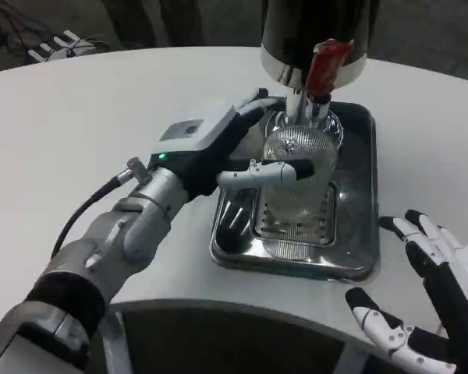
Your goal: Grasp the cup under the faucet to collect the drink, then remove the cup.
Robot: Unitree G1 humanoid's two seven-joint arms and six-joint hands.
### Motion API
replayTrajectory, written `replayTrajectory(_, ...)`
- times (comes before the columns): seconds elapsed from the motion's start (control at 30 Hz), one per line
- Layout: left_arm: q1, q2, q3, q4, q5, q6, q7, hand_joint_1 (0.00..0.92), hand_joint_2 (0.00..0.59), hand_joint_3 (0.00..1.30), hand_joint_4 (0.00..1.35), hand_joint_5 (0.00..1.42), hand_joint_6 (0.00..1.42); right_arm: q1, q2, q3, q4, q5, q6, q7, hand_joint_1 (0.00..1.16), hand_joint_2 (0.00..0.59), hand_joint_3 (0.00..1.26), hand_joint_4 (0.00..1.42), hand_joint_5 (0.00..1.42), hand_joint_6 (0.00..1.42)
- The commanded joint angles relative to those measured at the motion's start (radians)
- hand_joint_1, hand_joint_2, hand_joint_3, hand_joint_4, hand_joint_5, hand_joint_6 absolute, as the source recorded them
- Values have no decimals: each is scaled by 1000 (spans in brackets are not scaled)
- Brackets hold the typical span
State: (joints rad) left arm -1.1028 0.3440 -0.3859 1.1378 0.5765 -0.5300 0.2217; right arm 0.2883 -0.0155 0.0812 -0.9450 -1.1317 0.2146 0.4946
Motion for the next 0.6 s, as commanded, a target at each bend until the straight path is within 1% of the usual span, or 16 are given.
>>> replayTrajectory(0.03,97,65,79,-94,-92,-99,-42,0,3,230,117,243,210,-4,-2,-16,-2,7,-1,-15,340,390,114,0,26,229)
replayTrajectory(0.1,151,97,137,-155,-163,-157,-78,0,12,255,175,297,262,-13,-3,-21,6,11,1,-14,340,390,114,0,26,229)
replayTrajectory(0.17,199,111,210,-211,-270,-233,-125,0,16,300,250,378,346,-30,-4,-22,21,12,3,-15,340,390,114,0,26,229)
replayTrajectory(0.23,216,108,262,-245,-363,-288,-189,0,27,342,323,436,393,-45,-5,-20,33,12,4,-14,340,390,114,0,26,229)
replayTrajectory(0.3,209,89,301,-272,-479,-307,-307,0,31,378,368,476,407,-53,-6,-19,41,11,4,-13,340,390,114,0,28,229)
replayTrajectory(0.37,190,63,330,-299,-600,-284,-440,0,33,370,385,488,390,-59,-6,-16,50,9,4,-14,340,390,114,0,31,230)
replayTrajectory(0.43,175,45,350,-320,-675,-253,-536,0,39,367,376,485,392,-63,-6,-15,54,7,5,-14,340,390,114,1,33,230)
replayTrajectory(0.5,156,30,365,-336,-727,-214,-614,0,41,348,356,479,385,-64,-5,-14,55,6,6,-13,340,390,114,1,34,230)
replayTrajectory(0.6,126,6,388,-341,-763,-163,-686,0,48,323,327,452,372,-63,-4,-13,57,4,6,-15,340,390,114,1,36,230)
